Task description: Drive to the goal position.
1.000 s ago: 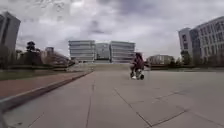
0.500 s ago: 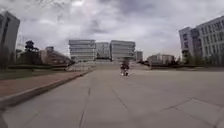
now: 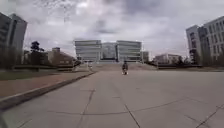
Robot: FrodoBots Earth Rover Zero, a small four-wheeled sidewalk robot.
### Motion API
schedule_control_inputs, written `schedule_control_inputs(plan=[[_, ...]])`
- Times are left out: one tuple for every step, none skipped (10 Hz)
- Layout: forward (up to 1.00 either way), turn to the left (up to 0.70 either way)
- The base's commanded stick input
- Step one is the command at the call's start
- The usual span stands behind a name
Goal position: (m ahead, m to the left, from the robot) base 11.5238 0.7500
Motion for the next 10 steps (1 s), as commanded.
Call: schedule_control_inputs(plan=[[1.0,0.0],[1.0,0.0],[1.0,0.0],[1.0,0.0],[1.0,0.0],[1.0,0.0],[1.0,0.0],[1.0,0.0],[1.0,0.0],[1.0,0.0]])
